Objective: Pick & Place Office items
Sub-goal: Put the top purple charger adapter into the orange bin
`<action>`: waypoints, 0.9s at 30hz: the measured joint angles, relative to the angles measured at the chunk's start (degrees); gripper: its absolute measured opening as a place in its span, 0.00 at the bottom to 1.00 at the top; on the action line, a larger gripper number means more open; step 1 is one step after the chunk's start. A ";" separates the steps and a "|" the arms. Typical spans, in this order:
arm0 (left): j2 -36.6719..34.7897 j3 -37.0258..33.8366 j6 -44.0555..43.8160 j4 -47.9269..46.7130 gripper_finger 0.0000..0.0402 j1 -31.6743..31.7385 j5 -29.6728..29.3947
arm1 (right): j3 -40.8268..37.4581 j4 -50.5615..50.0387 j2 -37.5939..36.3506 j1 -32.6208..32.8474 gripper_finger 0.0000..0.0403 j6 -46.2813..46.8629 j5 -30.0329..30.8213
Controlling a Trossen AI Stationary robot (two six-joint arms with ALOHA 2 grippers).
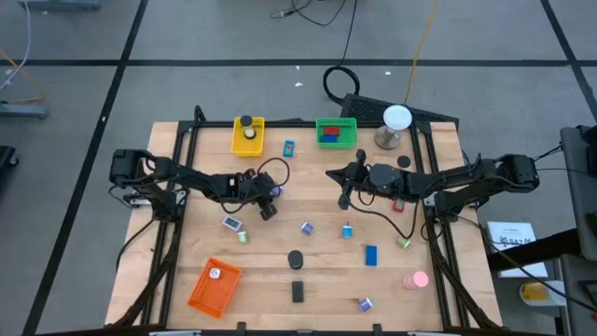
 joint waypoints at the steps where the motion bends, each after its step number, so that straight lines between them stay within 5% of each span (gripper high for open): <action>1: 0.00 0.00 -0.76 0.00 0.36 0.00 -0.01 | 0.00 0.00 0.00 0.00 0.01 0.00 0.00; 7: -0.02 0.00 -4.41 0.48 0.58 -0.87 -0.12 | 0.00 0.00 0.00 0.00 0.01 0.00 0.00; 13: 0.56 0.00 -9.46 2.65 0.71 -2.68 -8.51 | 0.00 0.01 0.00 0.00 0.01 0.00 0.00; 27: 6.47 0.04 -10.62 7.67 0.50 -2.97 -12.28 | 0.00 -0.24 0.00 0.00 0.01 0.00 0.02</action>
